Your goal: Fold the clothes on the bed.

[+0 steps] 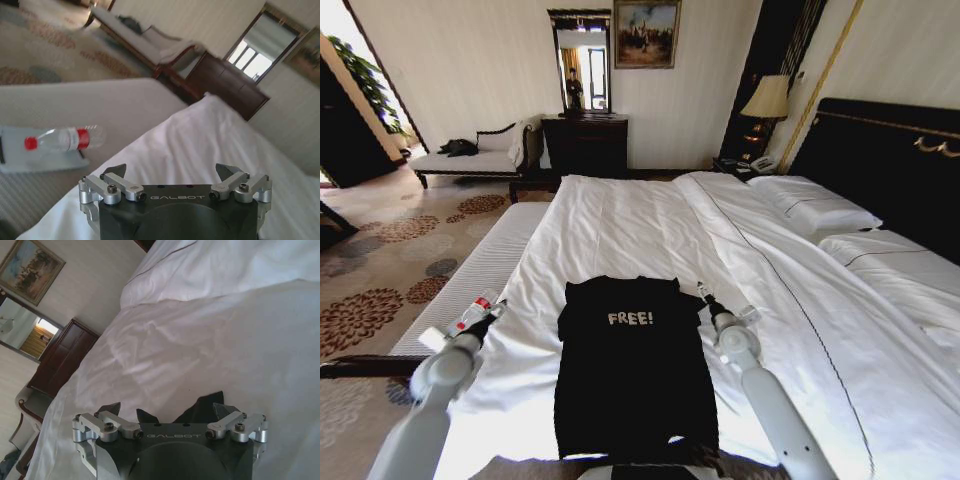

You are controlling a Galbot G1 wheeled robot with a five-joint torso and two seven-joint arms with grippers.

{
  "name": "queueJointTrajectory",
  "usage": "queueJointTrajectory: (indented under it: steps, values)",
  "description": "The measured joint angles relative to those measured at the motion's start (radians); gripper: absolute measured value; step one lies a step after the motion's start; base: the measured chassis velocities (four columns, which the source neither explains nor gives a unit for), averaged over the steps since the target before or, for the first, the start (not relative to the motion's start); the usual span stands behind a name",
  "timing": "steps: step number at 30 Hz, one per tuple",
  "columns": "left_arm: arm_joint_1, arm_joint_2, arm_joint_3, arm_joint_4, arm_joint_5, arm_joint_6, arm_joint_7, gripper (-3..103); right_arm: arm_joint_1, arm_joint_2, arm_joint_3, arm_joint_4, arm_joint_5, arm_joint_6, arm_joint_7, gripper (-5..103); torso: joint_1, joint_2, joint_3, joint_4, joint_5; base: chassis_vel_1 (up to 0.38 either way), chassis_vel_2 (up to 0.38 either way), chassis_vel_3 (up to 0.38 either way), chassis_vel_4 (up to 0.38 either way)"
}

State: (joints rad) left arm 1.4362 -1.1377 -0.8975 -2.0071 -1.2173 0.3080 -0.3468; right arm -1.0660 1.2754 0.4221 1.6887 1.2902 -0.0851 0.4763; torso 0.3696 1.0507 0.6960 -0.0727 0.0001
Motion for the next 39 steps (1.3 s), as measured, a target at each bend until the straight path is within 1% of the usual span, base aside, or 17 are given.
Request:
queueJointTrajectory:
  steps: [4, 8, 10, 12, 15, 16, 18, 19, 22, 24, 25, 28, 30, 34, 36, 38, 39]
  values:
    - [0.021, -0.02, -0.027, -0.059, 0.027, -0.037, 0.058, 100, -0.025, 0.03, 0.044, -0.009, -0.017, 0.0, -0.005, 100, 0.0, 0.0, 0.0, -0.0004, 0.0002, 0.0, 0.0, 0.0, 0.0]
    - [0.021, -0.023, 0.005, -0.035, 0.122, -0.061, 0.113, 100, -0.059, 0.038, 0.102, -0.015, -0.023, 0.006, -0.021, 100, 0.0, 0.0, 0.0, -0.0011, -0.0001, 0.0, 0.0, 0.0, 0.0]
    - [0.022, -0.024, 0.008, -0.031, 0.133, -0.064, 0.117, 100, -0.061, 0.038, 0.106, -0.016, -0.022, 0.006, -0.024, 103, 0.0, 0.0, 0.0, -0.0011, -0.0001, 0.0, 0.0, 0.0, 0.0]
    - [0.026, -0.046, 0.017, -0.016, 0.17, -0.075, 0.125, 100, -0.062, 0.041, 0.123, -0.031, -0.003, 0.012, -0.048, 95, 0.0, 0.0, 0.0, -0.0004, -0.0002, 0.0, 0.0, 0.0, 0.0]
    - [0.029, -0.066, 0.023, -0.013, 0.178, -0.077, 0.121, 100, -0.06, 0.044, 0.126, -0.044, 0.025, 0.015, -0.08, 84, 0.0, 0.0, 0.0, -0.0003, -0.0001, 0.0, 0.0, 0.0, 0.0]
    - [0.029, -0.071, 0.025, -0.012, 0.181, -0.077, 0.119, 100, -0.059, 0.045, 0.126, -0.048, 0.028, 0.016, -0.089, 84, 0.0, 0.0, 0.0, -0.0004, -0.0002, 0.0, 0.0, 0.0, 0.0]
    - [0.031, -0.086, 0.032, -0.01, 0.188, -0.077, 0.113, 100, -0.055, 0.048, 0.121, -0.068, 0.029, 0.024, -0.121, 73, 0.0, 0.0, 0.0, -0.0005, -0.0001, 0.0, 0.0, 0.0, 0.0]
    - [0.031, -0.086, 0.032, -0.01, 0.188, -0.077, 0.113, 100, -0.055, 0.048, 0.121, -0.068, 0.029, 0.024, -0.121, 73, 0.0, 0.0, 0.0, -0.0005, -0.0001, 0.0, 0.0, 0.0, 0.0]
    - [0.032, -0.093, 0.038, -0.009, 0.189, -0.077, 0.107, 100, -0.044, 0.054, 0.108, -0.095, 0.015, 0.031, -0.144, 62, 0.0, 0.0, 0.0, -0.0004, 0.0, 0.0, 0.0, 0.0, 0.0]
    - [0.028, -0.093, 0.039, -0.009, 0.189, -0.076, 0.105, 100, -0.037, 0.057, 0.103, -0.108, 0.009, 0.034, -0.15, 51, 0.0, 0.0, 0.0, -0.0004, -0.0001, 0.0, 0.0, 0.0, 0.0]
    - [0.028, -0.093, 0.039, -0.009, 0.189, -0.076, 0.105, 100, -0.037, 0.057, 0.103, -0.108, 0.009, 0.034, -0.15, 51, 0.0, 0.0, 0.0, -0.0004, -0.0001, 0.0, 0.0, 0.0, 0.0]
    - [0.022, -0.09, 0.042, -0.002, 0.188, -0.074, 0.102, 100, -0.025, 0.06, 0.098, -0.121, 0.004, 0.036, -0.154, 36, 0.0, 0.0, 0.0, -0.0004, -0.0001, 0.0, 0.0, 0.0, 0.0]
    - [0.019, -0.09, 0.043, 0.002, 0.187, -0.074, 0.102, 100, -0.022, 0.061, 0.096, -0.125, 0.003, 0.037, -0.155, 36, 0.0, 0.0, 0.0, -0.0004, -0.0001, 0.0, 0.0, 0.0, 0.0]
    - [0.009, -0.092, 0.05, 0.016, 0.187, -0.073, 0.099, 100, -0.019, 0.062, 0.094, -0.131, 0.002, 0.039, -0.16, 14, 0.0, 0.0, 0.0, -0.0005, -0.0001, 0.0, 0.0, 0.0, 0.0]
    - [0.008, -0.093, 0.052, 0.018, 0.187, -0.073, 0.099, 100, -0.019, 0.063, 0.092, -0.131, 0.0, 0.039, -0.161, 14, 0.0, 0.0, 0.0, -0.0005, -0.0001, 0.0, 0.0, 0.0, 0.0]
    - [0.005, -0.093, 0.053, 0.021, 0.187, -0.073, 0.099, 100, -0.019, 0.066, 0.087, -0.135, -0.006, 0.039, -0.164, 3, 0.0, 0.0, 0.0, -0.0005, -0.0001, 0.0, 0.0, 0.0, 0.0]
    - [0.004, -0.093, 0.053, 0.022, 0.187, -0.073, 0.098, 100, -0.019, 0.068, 0.085, -0.137, -0.009, 0.039, -0.165, 2, 0.0, 0.0, 0.0, -0.0005, -0.0001, 0.0, 0.0, 0.0, 0.0]
